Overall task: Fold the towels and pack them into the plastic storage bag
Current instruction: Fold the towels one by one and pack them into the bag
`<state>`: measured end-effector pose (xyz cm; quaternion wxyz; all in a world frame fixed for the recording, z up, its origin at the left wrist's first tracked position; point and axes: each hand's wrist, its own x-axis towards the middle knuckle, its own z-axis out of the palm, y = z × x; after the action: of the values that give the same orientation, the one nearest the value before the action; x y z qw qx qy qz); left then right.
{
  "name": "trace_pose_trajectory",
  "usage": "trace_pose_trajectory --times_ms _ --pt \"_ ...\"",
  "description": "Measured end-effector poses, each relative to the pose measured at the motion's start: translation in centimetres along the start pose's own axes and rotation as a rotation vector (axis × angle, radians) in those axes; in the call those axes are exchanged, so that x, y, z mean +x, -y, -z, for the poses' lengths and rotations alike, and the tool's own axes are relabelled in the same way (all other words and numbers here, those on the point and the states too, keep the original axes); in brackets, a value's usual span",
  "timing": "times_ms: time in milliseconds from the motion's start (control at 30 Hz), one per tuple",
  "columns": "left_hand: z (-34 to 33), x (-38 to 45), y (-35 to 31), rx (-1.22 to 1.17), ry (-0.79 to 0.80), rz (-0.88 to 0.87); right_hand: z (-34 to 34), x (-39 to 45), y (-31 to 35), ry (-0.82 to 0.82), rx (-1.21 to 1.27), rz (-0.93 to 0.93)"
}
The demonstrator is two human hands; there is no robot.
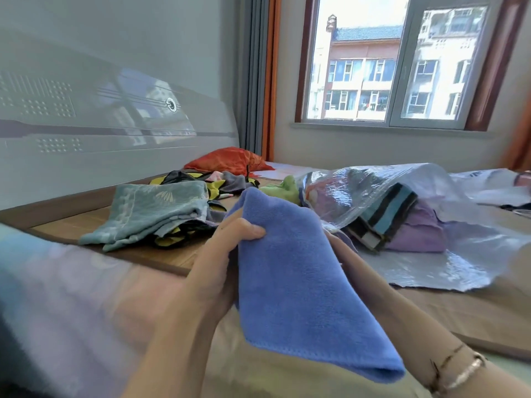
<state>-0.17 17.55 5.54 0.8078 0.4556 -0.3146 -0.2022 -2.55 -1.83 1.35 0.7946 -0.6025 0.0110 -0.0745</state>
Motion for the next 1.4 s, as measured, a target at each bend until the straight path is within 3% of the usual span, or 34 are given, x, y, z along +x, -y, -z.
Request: trace_pose_trajectory --times_ms 67,100,133,167,200,233,300,400,533,667,767,900,1067,1233,1300,1400 --pt "-0.6 -0.1 0.8 -0.023 0.039 -0.034 0.8 -0.2 -0.8 -0.100 -0.016 0.063" --pt "-1.4 0.0 0.9 -0.009 0.053 -0.032 1.1 -1.5 -1.2 -0.285 -0.083 0.013" --pt "-1.8 0.1 1.4 -0.028 0.071 -0.033 1.1 -2.6 -1.3 -0.283 -0.054 -0.054" --pt "-2.5 0.1 1.5 -0.033 0.092 -0.013 1.2 -3.8 -1.2 -0.170 0.045 -0.119" --pt "-3.0 0.1 1.7 -0.050 0.113 -0.005 1.6 -4.4 -1.4 -0.119 0.237 -0.150" --pt "-3.3 0.1 2.1 -0.060 0.124 0.007 1.9 -5.5 -0.8 -0.121 0.419 -0.140" --pt "-4.1 0.1 2.4 -0.079 0.152 0.065 2.5 -7.4 0.7 -0.122 0.456 -0.002" --pt "-5.0 0.3 2.2 0.012 0.122 0.192 3.9 -8.1 2.2 -0.153 0.344 0.046" --pt "-4.8 1.8 2.9 0.215 -0.096 0.267 4.2 -8.8 3.7 -0.230 0.037 0.098" --pt "-4.2 2.6 3.3 0.243 -0.194 0.115 4.9 -8.5 4.9 -0.359 -0.051 0.256" --pt "-4.2 2.6 3.1 0.201 -0.221 -0.009 5.0 -8.7 6.3 -0.441 -0.042 0.249" --pt "-4.8 2.5 2.7 0.515 -0.334 -0.341 5.4 -9.3 7.3 -0.489 -0.019 0.178" --pt "-7.4 1.4 0.8 0.523 -0.100 -0.387 5.2 -11.0 8.8 -0.567 -0.196 0.259" --pt "-10.0 2.0 -0.6 0.748 0.102 -0.289 6.6 -14.4 12.3 -0.330 -0.393 0.237" --pt "-10.9 3.2 0.3 0.801 0.180 -0.174 8.5 -15.3 14.0 -0.322 -0.588 0.168" --pt "-12.1 5.7 3.6 0.825 0.264 -0.039 11.8 -15.2 15.3 -0.514 -1.071 0.037"
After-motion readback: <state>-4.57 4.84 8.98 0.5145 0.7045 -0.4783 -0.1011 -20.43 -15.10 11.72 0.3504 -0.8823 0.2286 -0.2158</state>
